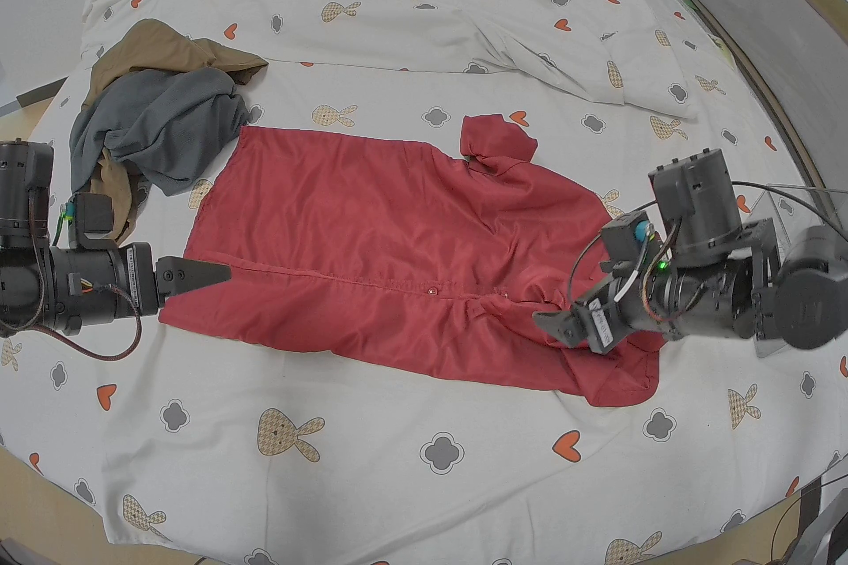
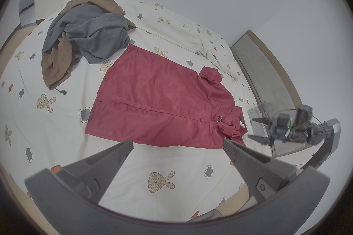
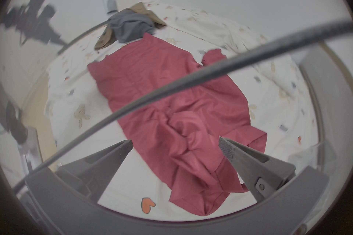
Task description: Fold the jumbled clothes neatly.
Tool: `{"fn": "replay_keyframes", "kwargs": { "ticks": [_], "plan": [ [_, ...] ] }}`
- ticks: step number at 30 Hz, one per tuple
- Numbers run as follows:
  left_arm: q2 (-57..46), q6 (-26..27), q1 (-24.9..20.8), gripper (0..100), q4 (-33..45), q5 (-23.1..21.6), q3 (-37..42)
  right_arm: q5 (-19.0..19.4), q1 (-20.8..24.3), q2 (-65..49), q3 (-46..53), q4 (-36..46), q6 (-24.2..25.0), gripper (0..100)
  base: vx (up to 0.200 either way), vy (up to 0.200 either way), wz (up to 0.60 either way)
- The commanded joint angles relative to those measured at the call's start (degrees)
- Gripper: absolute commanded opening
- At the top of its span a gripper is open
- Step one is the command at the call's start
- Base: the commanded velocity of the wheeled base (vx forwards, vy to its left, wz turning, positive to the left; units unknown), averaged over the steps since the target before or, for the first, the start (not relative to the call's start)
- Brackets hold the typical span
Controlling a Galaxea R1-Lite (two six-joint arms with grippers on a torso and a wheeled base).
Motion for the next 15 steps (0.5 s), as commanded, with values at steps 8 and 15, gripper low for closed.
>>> {"fn": "replay_keyframes", "kwargs": {
  "ticks": [8, 15],
  "plan": [
    [0.07, -0.04, 0.02, 100, -0.01, -0.01, 0.07, 38.51, -24.47, 10.74, -6.66, 0.86, 20.55, 100, 0.0, 0.0, 0.0],
    [-0.11, -0.04, 0.02, 100, -0.01, -0.01, 0.25, 38.86, -26.41, 15.31, -6.13, 0.69, 20.37, 100, 0.0, 0.0, 0.0]
  ]
}}
